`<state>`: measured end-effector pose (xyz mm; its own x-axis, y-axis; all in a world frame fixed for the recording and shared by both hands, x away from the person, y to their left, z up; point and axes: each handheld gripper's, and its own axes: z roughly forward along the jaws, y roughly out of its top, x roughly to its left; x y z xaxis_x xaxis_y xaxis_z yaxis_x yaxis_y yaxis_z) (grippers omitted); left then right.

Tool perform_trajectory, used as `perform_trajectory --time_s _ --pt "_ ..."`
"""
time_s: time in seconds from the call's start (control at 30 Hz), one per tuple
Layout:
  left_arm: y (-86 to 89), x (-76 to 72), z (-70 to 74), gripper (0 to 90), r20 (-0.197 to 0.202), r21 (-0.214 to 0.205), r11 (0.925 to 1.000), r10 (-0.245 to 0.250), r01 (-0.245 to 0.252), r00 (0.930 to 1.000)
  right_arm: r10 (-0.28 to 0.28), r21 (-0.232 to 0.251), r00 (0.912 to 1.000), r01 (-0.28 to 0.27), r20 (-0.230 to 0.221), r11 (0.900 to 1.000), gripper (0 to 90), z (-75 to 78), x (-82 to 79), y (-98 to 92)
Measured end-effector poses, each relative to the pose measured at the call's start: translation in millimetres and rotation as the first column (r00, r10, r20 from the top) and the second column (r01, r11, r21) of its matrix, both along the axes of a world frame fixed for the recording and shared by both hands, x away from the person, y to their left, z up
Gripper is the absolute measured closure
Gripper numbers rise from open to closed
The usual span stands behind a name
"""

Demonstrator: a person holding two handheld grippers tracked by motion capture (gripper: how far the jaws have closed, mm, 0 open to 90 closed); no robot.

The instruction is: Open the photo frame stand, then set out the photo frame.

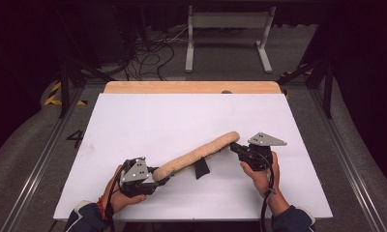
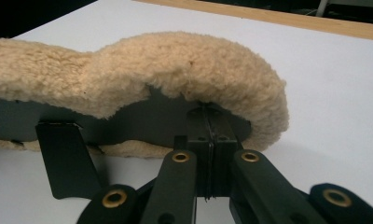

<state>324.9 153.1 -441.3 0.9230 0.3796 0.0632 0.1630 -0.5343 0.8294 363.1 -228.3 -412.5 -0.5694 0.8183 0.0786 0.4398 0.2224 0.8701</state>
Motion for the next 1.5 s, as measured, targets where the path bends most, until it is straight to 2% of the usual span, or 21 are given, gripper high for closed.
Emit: perform_trajectory --time_s 0.4,0.53,0.7,0.83,0.97,1.07,1.13,1.3,1.4,1.5 --pt "-10.3 2.3 -0.7 63.1 0.002 0.002 0.9999 -0.013 0.013 0.9999 -0.023 0.007 0.9997 0.023 0.011 0.9997 89.0 -1.1 10.3 3.6" --pt "-16.5 0.4 -0.6 63.2 0.011 0.017 0.9992 -0.036 0.035 0.9993 -0.026 0.0 0.9996 0.026 0.009 0.9997 89.0 -1.1 10.4 3.3" --pt "-20.7 0.0 -1.0 63.1 0.011 0.014 0.9988 -0.048 0.048 0.9988 -0.022 -0.004 0.9996 0.022 0.019 0.9998 89.3 2.4 9.2 2.9" --pt "-23.7 0.0 -1.3 63.3 0.012 0.015 0.9984 -0.055 0.055 0.9984 -0.021 -0.008 0.9997 0.021 0.015 0.9998 89.2 1.9 12.3 4.0" --pt "-29.3 -2.9 -0.5 63.0 0.029 0.038 0.9978 -0.055 0.054 0.9981 -0.022 -0.009 0.9998 0.022 -0.002 0.9997 88.4 -0.4 13.3 5.8" --pt "-34.5 -2.9 -1.4 63.0 0.02 0.037 0.9976 -0.06 0.059 0.998 -0.005 -0.031 1.0 0.004 -0.006 0.9995 87.5 2.5 11.2 10.9" --pt "-38.1 -2.1 -1.9 64.4 0.025 0.049 0.9967 -0.067 0.065 0.9975 0.0 -0.036 0.9999 -0.001 -0.017 0.9993 86.6 1.7 11.5 12.7" --pt "-52.5 3.2 -5.9 63.8 0.039 0.083 0.9957 -0.045 0.041 0.9983 -0.01 -0.032 0.9994 0.009 -0.034 0.9995 86.2 -0.8 13.5 7.2" --pt "-54.0 3.0 -5.9 61.9 0.042 0.086 0.9955 -0.043 0.039 0.9982 -0.013 -0.013 0.9987 0.013 -0.049 0.9998 84.6 -0.6 12.5 3.1" --pt "-49.7 0.4 -3.7 59.9 0.037 0.065 0.9965 -0.055 0.052 0.9978 -0.014 -0.014 0.9989 0.013 -0.044 0.9998 84.2 0.7 10.8 2.7"
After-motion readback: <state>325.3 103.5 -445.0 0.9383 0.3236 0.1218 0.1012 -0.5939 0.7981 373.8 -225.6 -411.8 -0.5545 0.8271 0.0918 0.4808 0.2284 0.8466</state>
